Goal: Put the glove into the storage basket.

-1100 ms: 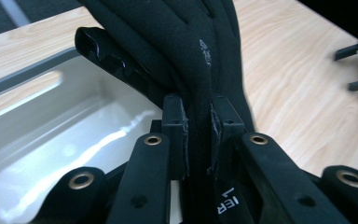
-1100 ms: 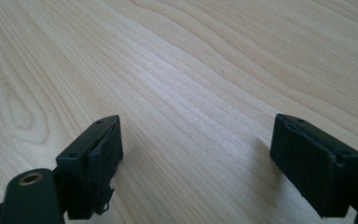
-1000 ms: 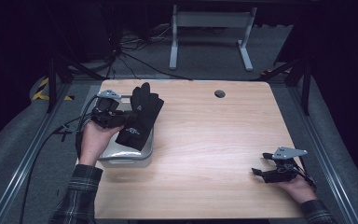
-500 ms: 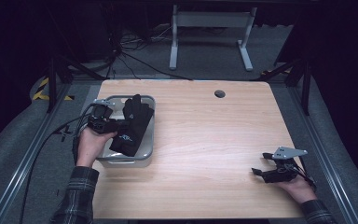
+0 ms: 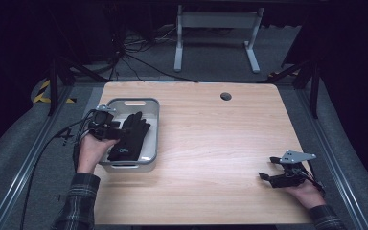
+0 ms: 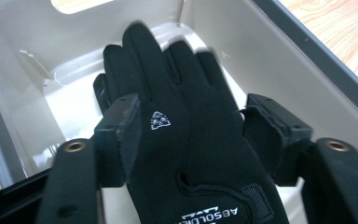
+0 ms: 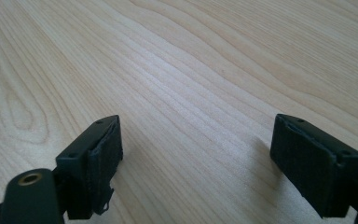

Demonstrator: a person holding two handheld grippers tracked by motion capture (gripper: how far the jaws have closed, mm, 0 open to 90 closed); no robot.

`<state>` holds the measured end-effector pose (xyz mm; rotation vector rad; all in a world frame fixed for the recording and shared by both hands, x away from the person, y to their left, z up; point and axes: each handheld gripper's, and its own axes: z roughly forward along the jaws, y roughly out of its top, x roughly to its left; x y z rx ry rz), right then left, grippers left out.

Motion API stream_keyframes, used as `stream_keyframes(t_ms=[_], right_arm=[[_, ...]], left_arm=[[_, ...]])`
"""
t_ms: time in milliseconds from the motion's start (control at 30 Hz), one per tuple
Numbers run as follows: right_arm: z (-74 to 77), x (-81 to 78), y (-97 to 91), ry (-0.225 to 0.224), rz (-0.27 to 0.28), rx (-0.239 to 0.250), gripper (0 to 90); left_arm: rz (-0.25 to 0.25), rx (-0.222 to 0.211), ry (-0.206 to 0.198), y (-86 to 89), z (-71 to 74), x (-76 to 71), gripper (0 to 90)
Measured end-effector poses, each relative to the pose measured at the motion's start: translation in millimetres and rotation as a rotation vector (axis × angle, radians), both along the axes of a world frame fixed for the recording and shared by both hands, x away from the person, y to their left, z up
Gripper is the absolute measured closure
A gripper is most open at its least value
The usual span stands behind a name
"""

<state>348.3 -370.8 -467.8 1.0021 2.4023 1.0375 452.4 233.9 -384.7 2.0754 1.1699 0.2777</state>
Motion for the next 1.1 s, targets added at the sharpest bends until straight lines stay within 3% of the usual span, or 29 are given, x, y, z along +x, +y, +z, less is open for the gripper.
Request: stream_keyframes(t_ms=[267, 500, 700, 1100], right_arm=[[0.0, 0.0, 0.0, 0.0, 0.0, 0.0, 17.1], [0.0, 0.0, 0.0, 0.0, 0.0, 0.0, 17.1], [0.1, -0.5, -0.2, 0.002, -0.004, 0.001, 17.0], [0.1, -0.6, -0.2, 0.002, -0.005, 0.0, 17.0]], left_arm=[[-0.036, -0.014, -0.035, -21.4, 9.5, -7.8, 29.4], [-0.077, -0.015, -0.076, -49.4, 23.9, -15.4, 23.3], [-0.125, -0.04, -0.103, -78.4, 33.4, -25.4, 18.4], [-0.253, -0.042, -0.098, -139.5, 26.2, -41.7, 16.7]])
